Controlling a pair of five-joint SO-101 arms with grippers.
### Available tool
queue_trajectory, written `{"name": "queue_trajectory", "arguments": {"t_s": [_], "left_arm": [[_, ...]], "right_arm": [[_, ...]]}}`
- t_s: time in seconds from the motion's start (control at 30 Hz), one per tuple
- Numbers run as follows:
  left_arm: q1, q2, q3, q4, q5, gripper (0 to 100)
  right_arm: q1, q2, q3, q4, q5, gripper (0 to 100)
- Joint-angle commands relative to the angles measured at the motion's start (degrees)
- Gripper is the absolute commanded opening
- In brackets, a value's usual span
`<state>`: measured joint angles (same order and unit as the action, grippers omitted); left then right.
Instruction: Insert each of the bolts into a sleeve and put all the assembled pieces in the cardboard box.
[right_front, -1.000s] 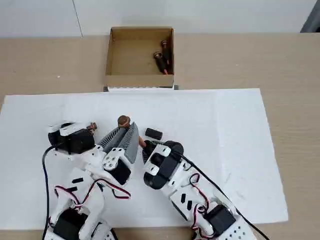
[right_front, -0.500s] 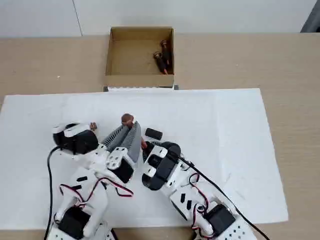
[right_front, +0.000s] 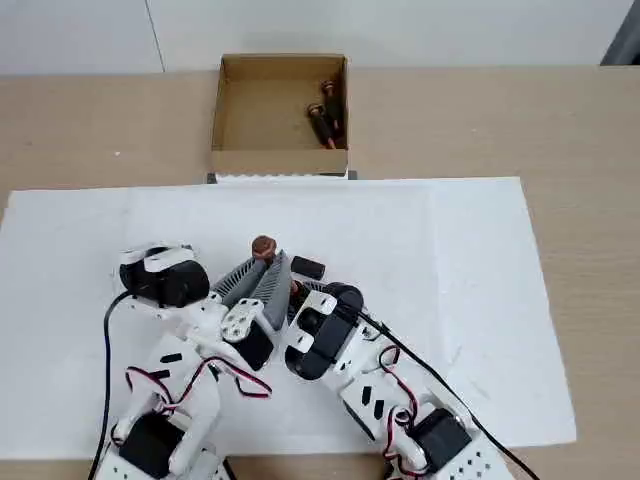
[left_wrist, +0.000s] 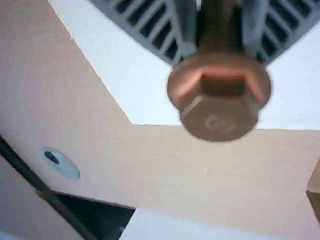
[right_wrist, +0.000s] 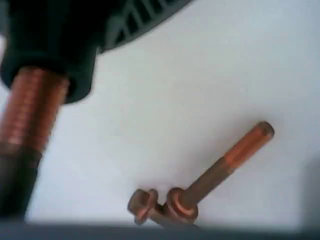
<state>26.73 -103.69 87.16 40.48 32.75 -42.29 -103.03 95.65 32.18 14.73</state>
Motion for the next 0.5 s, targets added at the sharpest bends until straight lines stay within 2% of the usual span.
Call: {"name": "queue_trajectory", "arguments": {"t_s": [0.0, 0.27, 0.47], "left_arm": [[2.6, -0.4, -0.2, 4.7, -2.4, 0], [3.2, -0.4, 0.0, 10.9, -4.0, 0], [2.7, -0.4, 0.0, 11.3, -4.4, 1]], "right_arm": [[0.1, -0.9, 0.0, -1.9, 0.5, 0.3], [0.1, -0.9, 0.0, -1.9, 0.6, 0.3], [0.1, -0.9, 0.2, -1.9, 0.6, 0.3]]}}
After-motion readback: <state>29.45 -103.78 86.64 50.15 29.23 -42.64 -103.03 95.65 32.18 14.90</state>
